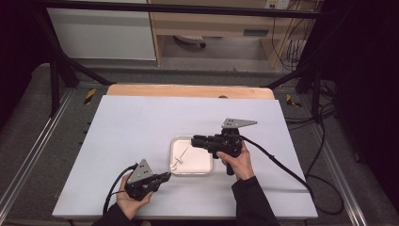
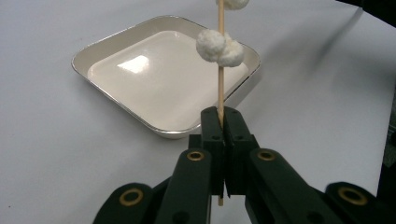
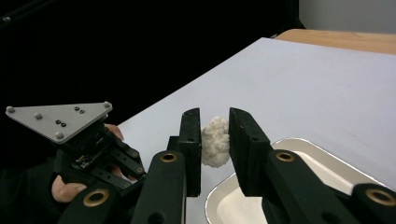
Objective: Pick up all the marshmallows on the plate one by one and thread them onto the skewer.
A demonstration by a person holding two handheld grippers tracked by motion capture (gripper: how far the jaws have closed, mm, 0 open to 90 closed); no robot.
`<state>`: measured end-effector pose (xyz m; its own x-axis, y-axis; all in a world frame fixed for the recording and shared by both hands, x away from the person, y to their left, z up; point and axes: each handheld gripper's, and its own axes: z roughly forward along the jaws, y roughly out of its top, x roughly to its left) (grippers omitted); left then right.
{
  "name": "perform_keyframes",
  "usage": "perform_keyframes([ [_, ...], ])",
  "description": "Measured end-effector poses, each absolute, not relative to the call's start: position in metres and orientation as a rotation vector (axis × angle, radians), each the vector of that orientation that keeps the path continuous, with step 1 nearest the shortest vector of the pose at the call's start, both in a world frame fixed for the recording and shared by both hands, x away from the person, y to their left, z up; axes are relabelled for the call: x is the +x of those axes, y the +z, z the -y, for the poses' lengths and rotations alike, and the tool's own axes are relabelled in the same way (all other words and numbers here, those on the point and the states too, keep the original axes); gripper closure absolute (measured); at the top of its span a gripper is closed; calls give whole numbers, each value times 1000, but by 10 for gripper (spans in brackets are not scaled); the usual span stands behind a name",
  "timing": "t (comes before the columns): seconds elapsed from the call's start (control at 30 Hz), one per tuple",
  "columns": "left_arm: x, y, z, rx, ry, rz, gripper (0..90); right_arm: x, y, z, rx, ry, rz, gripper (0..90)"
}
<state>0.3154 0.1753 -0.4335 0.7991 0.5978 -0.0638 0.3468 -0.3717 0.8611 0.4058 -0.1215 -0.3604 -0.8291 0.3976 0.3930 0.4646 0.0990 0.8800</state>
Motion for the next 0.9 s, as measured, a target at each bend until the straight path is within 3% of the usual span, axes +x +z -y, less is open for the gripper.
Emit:
perform_keyframes([
  [0.9, 315, -434, -175, 1994, 328, -693, 889, 406, -377, 109, -868, -1810, 2219, 767],
])
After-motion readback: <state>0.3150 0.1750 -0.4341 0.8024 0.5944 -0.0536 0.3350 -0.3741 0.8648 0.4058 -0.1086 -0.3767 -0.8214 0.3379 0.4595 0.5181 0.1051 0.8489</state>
